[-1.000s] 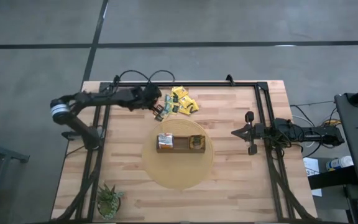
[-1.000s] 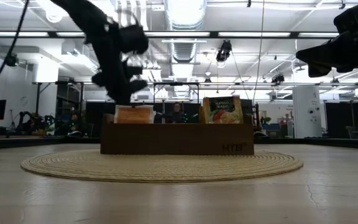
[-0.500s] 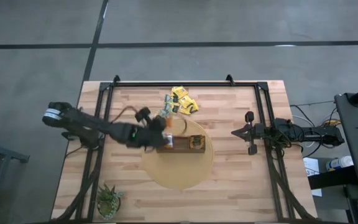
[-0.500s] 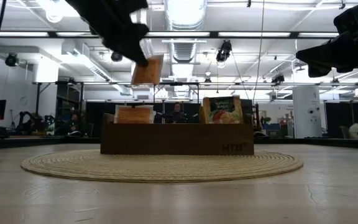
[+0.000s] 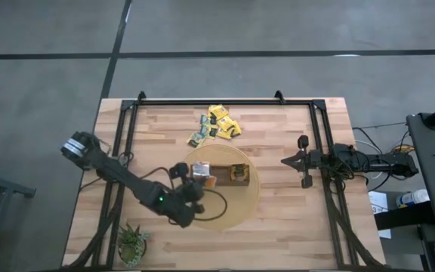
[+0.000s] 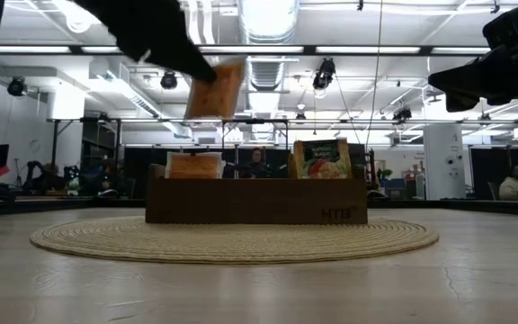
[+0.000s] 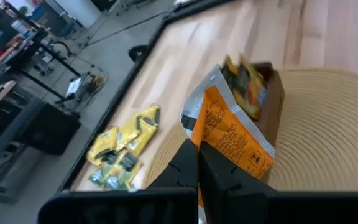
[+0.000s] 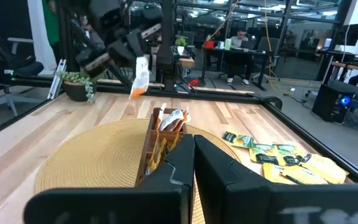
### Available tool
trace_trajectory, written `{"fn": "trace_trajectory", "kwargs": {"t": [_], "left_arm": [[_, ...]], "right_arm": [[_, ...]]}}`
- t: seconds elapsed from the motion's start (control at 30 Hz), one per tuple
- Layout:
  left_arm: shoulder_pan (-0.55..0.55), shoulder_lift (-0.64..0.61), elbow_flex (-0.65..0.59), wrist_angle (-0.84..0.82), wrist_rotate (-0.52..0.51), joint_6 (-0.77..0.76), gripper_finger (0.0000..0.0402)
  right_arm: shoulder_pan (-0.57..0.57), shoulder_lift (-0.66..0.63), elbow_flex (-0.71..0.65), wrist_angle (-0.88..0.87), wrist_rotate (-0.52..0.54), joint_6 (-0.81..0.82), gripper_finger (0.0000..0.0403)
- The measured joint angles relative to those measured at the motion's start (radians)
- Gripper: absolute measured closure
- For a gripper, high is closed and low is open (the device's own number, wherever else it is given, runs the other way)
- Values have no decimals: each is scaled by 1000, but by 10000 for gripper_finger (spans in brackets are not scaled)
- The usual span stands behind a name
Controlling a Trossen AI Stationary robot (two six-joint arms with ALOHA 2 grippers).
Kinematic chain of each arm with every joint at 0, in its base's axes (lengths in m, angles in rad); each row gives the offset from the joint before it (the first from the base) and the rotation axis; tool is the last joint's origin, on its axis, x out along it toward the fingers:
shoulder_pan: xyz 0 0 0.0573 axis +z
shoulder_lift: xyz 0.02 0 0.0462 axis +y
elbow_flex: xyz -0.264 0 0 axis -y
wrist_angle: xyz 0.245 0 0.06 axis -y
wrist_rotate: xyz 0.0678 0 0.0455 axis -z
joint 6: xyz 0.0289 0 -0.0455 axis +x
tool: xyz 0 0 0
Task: Pick & Place Tea
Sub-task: Put the white and orange tea bag into the wooden organizer
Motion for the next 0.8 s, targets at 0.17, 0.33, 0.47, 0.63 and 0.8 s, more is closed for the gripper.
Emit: {"fn": "trace_trajectory", "kwargs": {"t": [0.17,0.33,0.47,0.63,0.8], "left_arm": [[5,69,0,-5,-12,0,401],[11,117,1,-7,-33,0,401],[15,125,1,-38,-62,-6,401],[22,123,0,-152,-79,-127,401],[24,124,-8,-190,-104,-228,401]], "right_arm": [[0,0,0,0,0,0,394],[0,0,0,0,0,0,394],[0,0,0,0,0,0,394],[0,-1,0,0,0,0,394],[0,-1,0,0,0,0,394]]}}
